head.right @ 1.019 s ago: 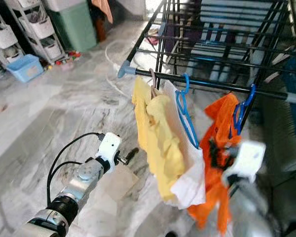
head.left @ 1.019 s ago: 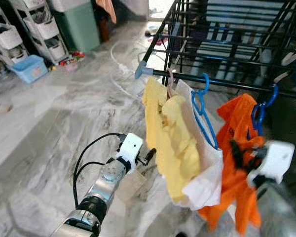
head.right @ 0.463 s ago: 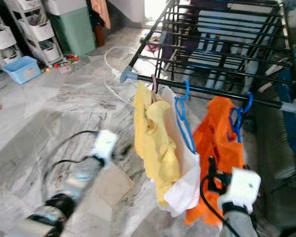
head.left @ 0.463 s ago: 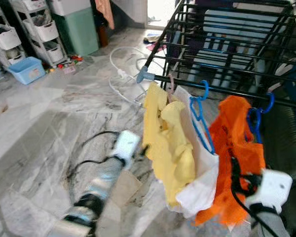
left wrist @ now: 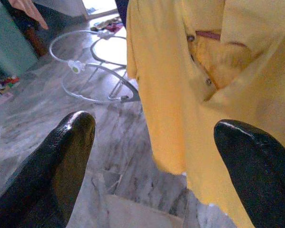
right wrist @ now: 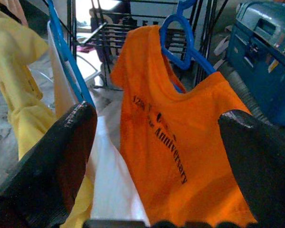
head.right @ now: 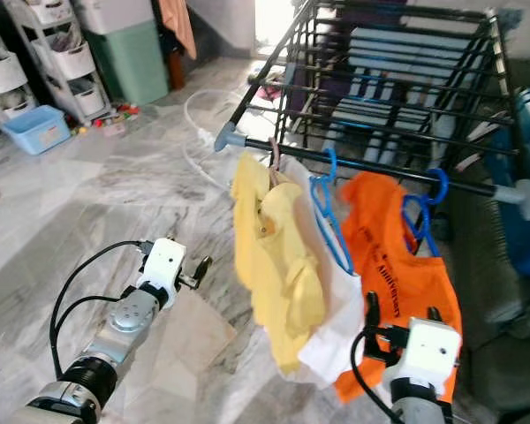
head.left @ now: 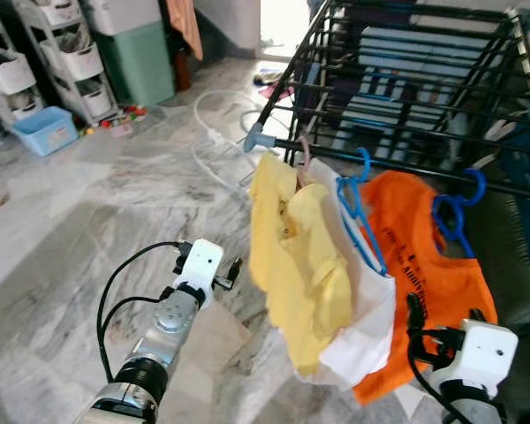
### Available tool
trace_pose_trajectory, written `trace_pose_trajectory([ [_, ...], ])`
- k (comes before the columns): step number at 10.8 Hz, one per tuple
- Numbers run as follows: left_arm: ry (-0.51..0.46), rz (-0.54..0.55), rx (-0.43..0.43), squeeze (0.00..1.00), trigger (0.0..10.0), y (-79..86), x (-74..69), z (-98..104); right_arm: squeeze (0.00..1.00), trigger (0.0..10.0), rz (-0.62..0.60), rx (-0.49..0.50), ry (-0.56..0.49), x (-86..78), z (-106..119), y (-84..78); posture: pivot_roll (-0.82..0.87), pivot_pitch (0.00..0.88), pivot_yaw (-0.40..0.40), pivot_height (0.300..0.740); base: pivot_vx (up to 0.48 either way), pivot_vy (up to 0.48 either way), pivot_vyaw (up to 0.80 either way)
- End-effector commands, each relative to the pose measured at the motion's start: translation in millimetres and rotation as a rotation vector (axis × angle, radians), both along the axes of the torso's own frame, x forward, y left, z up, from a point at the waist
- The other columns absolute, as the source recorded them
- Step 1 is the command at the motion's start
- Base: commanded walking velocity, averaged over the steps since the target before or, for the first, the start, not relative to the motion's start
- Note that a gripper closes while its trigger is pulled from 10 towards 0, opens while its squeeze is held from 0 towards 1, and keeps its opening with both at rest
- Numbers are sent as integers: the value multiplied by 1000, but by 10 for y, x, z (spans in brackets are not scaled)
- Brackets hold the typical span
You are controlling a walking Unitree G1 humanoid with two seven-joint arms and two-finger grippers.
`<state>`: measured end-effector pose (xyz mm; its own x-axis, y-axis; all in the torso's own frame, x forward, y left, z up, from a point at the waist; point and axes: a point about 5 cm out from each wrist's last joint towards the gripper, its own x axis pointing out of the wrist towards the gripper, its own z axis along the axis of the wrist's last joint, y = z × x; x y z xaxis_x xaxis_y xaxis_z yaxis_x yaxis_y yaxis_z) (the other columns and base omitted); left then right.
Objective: Hang hanger
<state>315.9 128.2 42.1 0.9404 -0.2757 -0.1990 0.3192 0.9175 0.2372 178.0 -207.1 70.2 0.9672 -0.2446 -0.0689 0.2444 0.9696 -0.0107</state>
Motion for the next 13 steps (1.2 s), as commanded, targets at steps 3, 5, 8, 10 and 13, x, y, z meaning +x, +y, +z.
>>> trace_pose_trajectory([
  [3,-14,31,4,0,10000,-28,88,74,1000,10000,23,-16,-34,84,78,18,0,0,-30,740,-87,0,185],
  [5,-15,41,-2,0,10000,-33,117,101,1000,10000,29,-17,-36,109,74,45,0,3,-22,740,-285,0,684],
  [8,-6,31,-1,0,10000,-61,105,81,1000,10000,29,-7,-26,112,36,94,5,18,-15,740,-302,0,183],
  [10,-2,27,4,0,10000,-76,110,81,953,10000,28,2,-32,137,44,102,6,18,-10,740,-309,0,0],
  [13,-3,24,9,0,10000,-98,119,85,765,10000,17,13,-31,156,36,93,5,11,-9,740,-300,0,0],
])
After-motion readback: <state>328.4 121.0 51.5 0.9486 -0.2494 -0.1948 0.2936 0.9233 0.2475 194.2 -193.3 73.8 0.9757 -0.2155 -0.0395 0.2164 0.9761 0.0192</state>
